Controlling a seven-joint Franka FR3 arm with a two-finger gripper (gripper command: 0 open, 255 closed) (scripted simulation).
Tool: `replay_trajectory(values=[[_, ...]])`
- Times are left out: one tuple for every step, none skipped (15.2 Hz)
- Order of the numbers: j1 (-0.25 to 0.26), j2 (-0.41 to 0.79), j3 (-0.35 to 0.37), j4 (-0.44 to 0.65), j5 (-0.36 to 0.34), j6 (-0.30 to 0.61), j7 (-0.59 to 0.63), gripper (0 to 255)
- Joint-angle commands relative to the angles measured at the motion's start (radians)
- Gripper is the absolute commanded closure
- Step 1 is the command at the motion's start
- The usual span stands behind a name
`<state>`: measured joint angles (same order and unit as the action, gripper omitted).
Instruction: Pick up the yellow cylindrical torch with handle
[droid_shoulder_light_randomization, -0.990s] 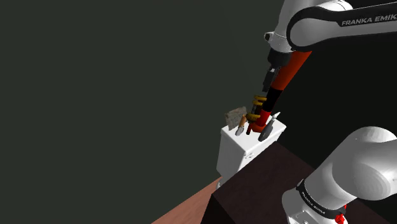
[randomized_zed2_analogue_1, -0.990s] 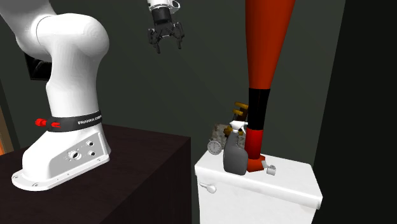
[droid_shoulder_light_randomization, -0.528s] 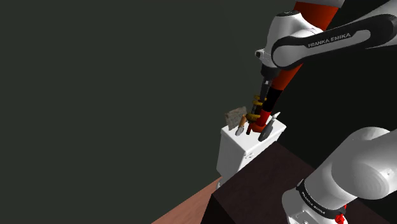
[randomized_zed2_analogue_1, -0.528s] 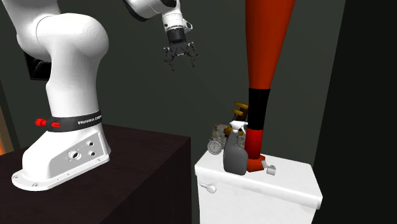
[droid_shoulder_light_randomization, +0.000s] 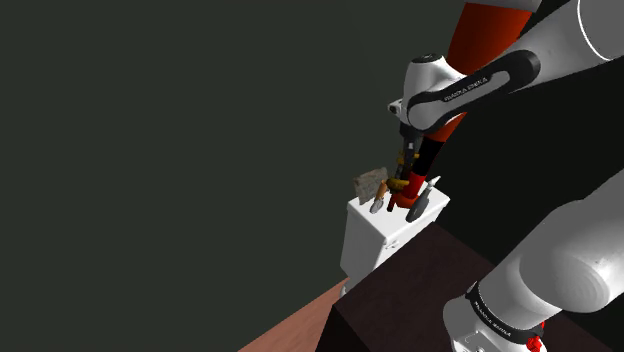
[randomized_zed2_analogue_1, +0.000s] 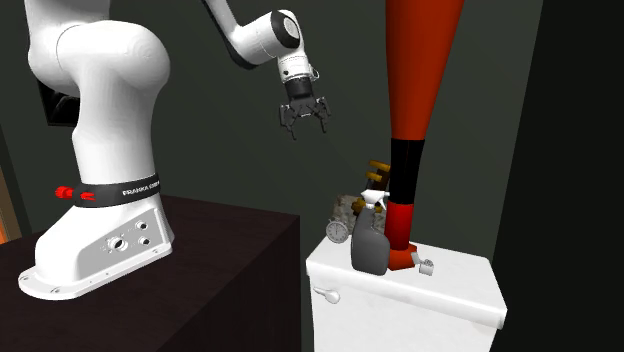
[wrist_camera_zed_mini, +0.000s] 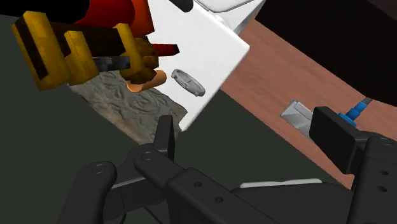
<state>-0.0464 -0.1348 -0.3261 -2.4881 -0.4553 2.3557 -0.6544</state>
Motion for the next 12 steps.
replay_trajectory(values=[[-0.009,0.085,-0.019,0.025,-0.012,0.058,-0.045,0],[-0.013,0.127,-0.025,0.040,-0.015,0.084,-0.065,0],[-0.018,0.169,-0.031,0.057,-0.017,0.109,-0.085,0],[-0.023,0.212,-0.035,0.074,-0.019,0.133,-0.106,0],[-0.029,0.255,-0.038,0.093,-0.020,0.156,-0.126,0],[-0.036,0.297,-0.040,0.113,-0.021,0.178,-0.145,0],[-0.043,0.340,-0.041,0.134,-0.022,0.198,-0.164,0],[-0.052,0.382,-0.040,0.156,-0.022,0.218,-0.183,0],[-0.060,0.424,-0.039,0.180,-0.023,0.236,-0.201,0],[-0.070,0.466,-0.037,0.204,-0.025,0.253,-0.219,0],[-0.079,0.508,-0.035,0.230,-0.026,0.268,-0.236,0],[-0.088,0.549,-0.033,0.257,-0.028,0.282,-0.253,0]])
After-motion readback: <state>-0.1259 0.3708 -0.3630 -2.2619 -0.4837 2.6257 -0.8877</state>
